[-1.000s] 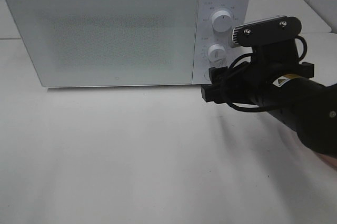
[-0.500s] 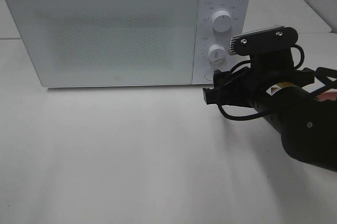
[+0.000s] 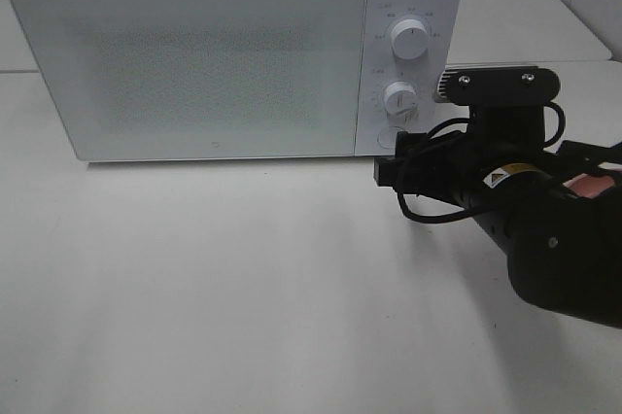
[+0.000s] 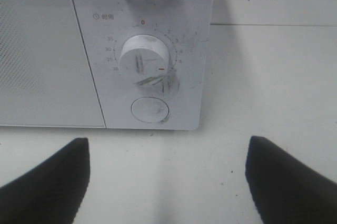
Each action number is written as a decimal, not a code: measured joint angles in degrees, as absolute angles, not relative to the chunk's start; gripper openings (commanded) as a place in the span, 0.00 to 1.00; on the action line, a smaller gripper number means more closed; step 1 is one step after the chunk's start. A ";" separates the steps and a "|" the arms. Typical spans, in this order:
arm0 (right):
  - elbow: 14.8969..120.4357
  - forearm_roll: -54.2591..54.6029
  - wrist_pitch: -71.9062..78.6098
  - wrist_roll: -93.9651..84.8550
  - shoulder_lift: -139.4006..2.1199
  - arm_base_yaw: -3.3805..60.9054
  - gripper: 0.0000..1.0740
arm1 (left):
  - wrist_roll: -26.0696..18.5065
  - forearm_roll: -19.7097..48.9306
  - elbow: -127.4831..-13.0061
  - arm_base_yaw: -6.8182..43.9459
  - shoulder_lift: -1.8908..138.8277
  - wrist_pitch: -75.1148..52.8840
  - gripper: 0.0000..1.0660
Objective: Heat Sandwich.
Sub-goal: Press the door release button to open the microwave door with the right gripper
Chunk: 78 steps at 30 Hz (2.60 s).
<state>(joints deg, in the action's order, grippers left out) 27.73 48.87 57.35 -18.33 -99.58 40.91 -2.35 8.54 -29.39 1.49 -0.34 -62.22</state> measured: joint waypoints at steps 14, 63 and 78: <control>27.73 48.87 55.46 24.81 -99.58 40.91 0.58 | -2.35 8.54 -29.39 1.49 -0.34 -62.22 0.91; 37.07 41.88 50.71 66.69 -109.95 34.03 0.00 | -2.35 8.54 -29.39 1.49 -0.34 -62.22 0.91; 45.72 39.65 45.66 67.78 -115.91 30.31 0.00 | -2.35 8.54 -29.39 1.49 -0.34 -62.22 0.91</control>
<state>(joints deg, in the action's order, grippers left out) 45.72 39.65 45.66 67.78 -115.91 30.31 -2.35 8.54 -29.39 1.49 -0.34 -62.22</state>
